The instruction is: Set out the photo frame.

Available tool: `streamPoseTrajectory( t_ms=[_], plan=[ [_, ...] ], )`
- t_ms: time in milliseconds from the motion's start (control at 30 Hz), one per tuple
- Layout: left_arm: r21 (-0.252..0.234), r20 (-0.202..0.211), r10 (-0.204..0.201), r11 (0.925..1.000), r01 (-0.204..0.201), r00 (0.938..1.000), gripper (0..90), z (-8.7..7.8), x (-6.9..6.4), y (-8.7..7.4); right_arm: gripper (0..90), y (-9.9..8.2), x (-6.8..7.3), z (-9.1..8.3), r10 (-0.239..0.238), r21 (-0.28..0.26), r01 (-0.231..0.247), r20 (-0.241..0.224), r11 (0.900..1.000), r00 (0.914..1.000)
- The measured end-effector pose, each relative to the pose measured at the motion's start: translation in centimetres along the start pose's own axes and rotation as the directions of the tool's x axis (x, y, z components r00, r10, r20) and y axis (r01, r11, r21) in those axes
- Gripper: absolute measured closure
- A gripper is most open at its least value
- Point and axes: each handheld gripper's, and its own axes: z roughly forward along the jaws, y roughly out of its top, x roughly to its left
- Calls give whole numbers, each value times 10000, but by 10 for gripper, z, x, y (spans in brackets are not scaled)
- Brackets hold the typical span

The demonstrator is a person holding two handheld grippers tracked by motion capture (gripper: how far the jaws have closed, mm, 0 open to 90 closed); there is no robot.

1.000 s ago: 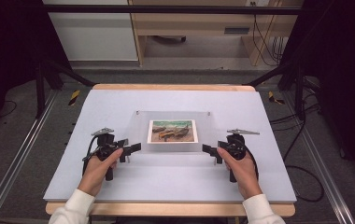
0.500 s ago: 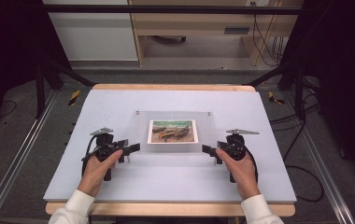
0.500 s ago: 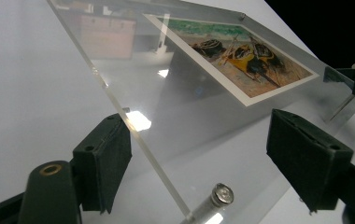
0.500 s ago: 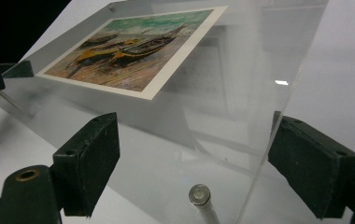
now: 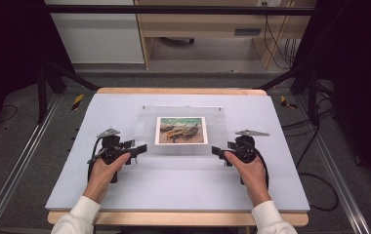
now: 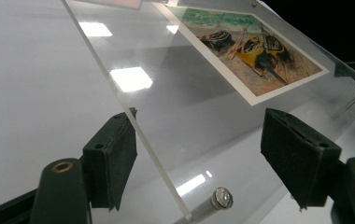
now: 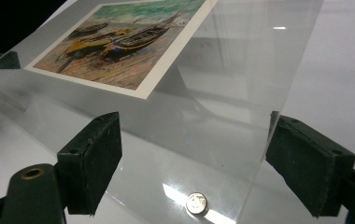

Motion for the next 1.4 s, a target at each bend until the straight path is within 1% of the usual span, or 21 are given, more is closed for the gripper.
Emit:
streamPoseTrajectory(
  t_ms=[33, 100, 133, 167, 200, 233, 300, 433, 533, 567, 633, 733, 833, 1033, 1067, 1300, 1400],
  plan=[
    [-67, -17, -38, 10000, 38, 10000, 264, 0, -1, -1, 189, 0, 0, 0, 59, 0, -59, -23, 10000, 10000],
    [-89, -98, 44, 10000, -45, 9999, 267, -2, -3, -2, 190, -1, 1, -1, -71, -71, 71, 40, 9999, 10000],
    [-103, -135, 161, 9998, -162, 9998, 274, -4, -4, -2, 190, -1, 3, -1, -108, -74, 109, 113, 9999, 9999],
    [-151, -140, 136, 9998, -138, 9998, 287, -5, -4, -3, 190, -2, 4, -2, -226, -127, 228, 181, 9997, 9996],
    [-244, -138, 146, 9996, -149, 9998, 306, -7, -4, -5, 190, -3, 5, -3, -244, -112, 247, 211, 9996, 9995],
    [-285, -155, 152, 9995, -156, 9998, 320, -8, -5, -5, 190, -3, 7, -4, -450, -155, 455, 273, 9988, 9986],
    [-313, -234, 330, 9989, -337, 9992, 330, -10, -7, -6, 191, -4, 10, -6, -626, -162, 632, 374, 9979, 9973],
    [-359, -379, 528, 9979, -542, 9979, 356, -16, -12, -10, 212, -8, 15, -11, -909, -281, 926, 584, 9953, 9941],
    [-306, -491, 720, 9968, -735, 9962, 370, -20, -16, -12, 233, -10, 17, -15, -1246, -310, 1270, 706, 9914, 9897],
    [-282, -529, 790, 9963, -806, 9955, 371, -21, -17, -13, 241, -12, 18, -17, -1259, -326, 1285, 719, 9912, 9894],
    [-297, -573, 795, 9962, -813, 9952, 381, -22, -19, -14, 257, -15, 20, -20, -1346, -334, 1374, 756, 9900, 9880],
    [-322, -631, 733, 9966, -754, 9953, 396, -25, -22, -17, 277, -19, 21, -25, -1331, -334, 1359, 752, 9902, 9882],
    [-289, -764, 809, 9961, -833, 9938, 417, -28, -25, -19, 315, -22, 22, -29, -1425, -390, 1460, 820, 9885, 9864],
    [-360, -934, 815, 9957, -852, 9923, 443, -33, -29, -24, 365, -25, 25, -32, -1504, -493, 1556, 951, 9866, 9840],
    [-347, -955, 838, 9956, -874, 9919, 449, -33, -30, -25, 372, -25, 25, -33, -1442, -495, 1494, 967, 9875, 9848],
    [-343, -1106, 909, 9949, -952, 9897, 480, -38, -34, -30, 421, -30, 28, -38, -1611, -591, 1686, 1144, 9839, 9803],
    [-318, -1171, 968, 9944, -1011, 9884, 491, -40, -36, -32, 440, -32, 30, -41, -1622, -605, 1701, 1185, 9836, 9796]
  ],
)
